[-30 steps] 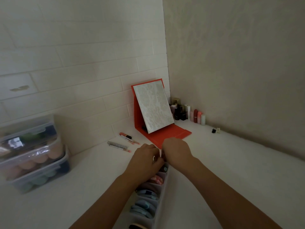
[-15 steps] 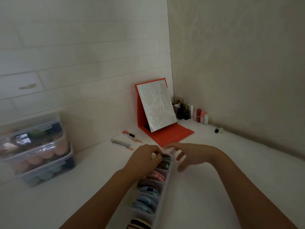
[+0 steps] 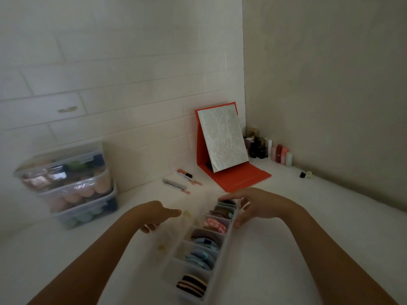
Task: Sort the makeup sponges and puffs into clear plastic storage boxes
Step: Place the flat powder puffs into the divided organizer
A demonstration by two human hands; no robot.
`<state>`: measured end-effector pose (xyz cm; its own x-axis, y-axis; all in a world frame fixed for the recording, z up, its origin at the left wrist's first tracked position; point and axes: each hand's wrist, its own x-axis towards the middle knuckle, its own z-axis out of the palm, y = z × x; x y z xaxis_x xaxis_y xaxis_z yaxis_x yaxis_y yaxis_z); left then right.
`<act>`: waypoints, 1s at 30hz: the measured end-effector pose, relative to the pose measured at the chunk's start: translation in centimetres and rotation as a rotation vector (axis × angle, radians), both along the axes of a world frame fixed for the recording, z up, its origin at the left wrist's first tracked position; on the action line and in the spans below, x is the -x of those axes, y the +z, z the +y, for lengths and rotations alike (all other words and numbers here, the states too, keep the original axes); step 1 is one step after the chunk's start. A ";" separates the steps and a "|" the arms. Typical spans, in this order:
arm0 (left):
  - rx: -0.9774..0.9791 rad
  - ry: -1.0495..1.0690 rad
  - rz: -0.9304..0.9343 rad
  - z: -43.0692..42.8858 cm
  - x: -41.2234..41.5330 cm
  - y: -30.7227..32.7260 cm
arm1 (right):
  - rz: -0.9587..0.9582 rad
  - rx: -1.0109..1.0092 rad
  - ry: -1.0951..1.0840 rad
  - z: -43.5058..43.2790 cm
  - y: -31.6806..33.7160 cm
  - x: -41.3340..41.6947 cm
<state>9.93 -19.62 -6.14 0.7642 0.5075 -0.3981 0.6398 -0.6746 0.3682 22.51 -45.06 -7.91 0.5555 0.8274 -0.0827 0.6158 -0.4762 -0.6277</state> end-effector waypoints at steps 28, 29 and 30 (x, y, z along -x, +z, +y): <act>-0.401 -0.549 -0.182 -2.4 3.5 6.5 | -0.139 -0.330 -0.174 4.0 -2.5 2.5; -0.384 -0.562 -0.093 -2.2 4.2 6.2 | -0.142 -0.359 -0.166 4.0 -2.2 2.5; -0.363 -0.542 -0.012 -1.9 4.8 5.8 | -0.152 -0.380 -0.147 4.1 -1.9 2.6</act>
<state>5.16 -21.49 -0.33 0.9529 0.1491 -0.2640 0.1708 -0.9834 0.0612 19.89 -41.01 -9.84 0.6520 0.6945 0.3042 0.6577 -0.3185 -0.6826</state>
